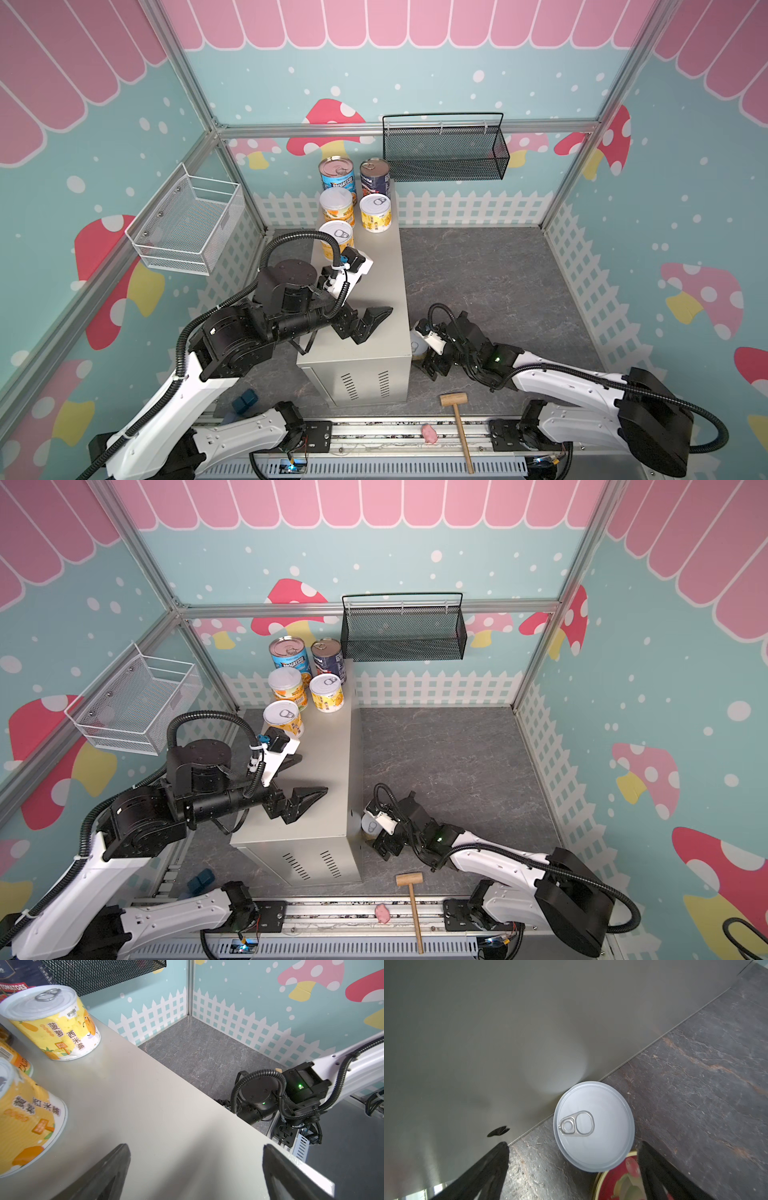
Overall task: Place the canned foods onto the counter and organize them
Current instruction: 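Lower the right gripper over the white-lidded yellow can and grasp it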
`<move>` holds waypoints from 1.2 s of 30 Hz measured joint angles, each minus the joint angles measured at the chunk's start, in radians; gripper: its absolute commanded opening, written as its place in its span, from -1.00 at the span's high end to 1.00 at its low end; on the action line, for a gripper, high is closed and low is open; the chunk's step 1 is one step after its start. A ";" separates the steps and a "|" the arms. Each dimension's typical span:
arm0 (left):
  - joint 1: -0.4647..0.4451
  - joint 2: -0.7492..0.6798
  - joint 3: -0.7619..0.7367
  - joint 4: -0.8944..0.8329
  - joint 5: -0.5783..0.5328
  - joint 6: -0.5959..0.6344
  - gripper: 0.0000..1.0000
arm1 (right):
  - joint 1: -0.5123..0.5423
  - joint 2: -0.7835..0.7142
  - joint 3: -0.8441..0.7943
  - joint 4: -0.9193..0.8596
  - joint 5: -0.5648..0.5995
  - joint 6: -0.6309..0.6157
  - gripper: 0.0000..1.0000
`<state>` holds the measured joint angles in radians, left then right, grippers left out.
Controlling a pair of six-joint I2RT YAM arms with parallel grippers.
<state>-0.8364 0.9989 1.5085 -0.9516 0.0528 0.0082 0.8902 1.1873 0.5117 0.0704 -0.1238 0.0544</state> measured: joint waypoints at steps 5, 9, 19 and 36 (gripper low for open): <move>0.000 0.000 0.011 -0.003 -0.009 0.000 -0.99 | -0.035 0.085 0.000 0.051 -0.026 -0.025 -0.95; 0.000 -0.001 0.016 -0.003 -0.015 0.000 -1.00 | -0.058 0.132 0.002 0.076 -0.027 -0.028 -0.95; 0.000 0.002 0.023 -0.018 -0.020 0.008 -1.00 | -0.060 0.188 0.002 0.146 -0.026 -0.027 -0.85; 0.000 0.006 0.031 -0.031 -0.006 0.019 -1.00 | -0.064 0.207 0.005 0.205 -0.007 -0.016 -0.55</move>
<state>-0.8368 1.0054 1.5398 -0.9821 0.0467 0.0277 0.8261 1.3945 0.5163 0.2756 -0.1307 0.0387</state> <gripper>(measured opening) 0.993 0.781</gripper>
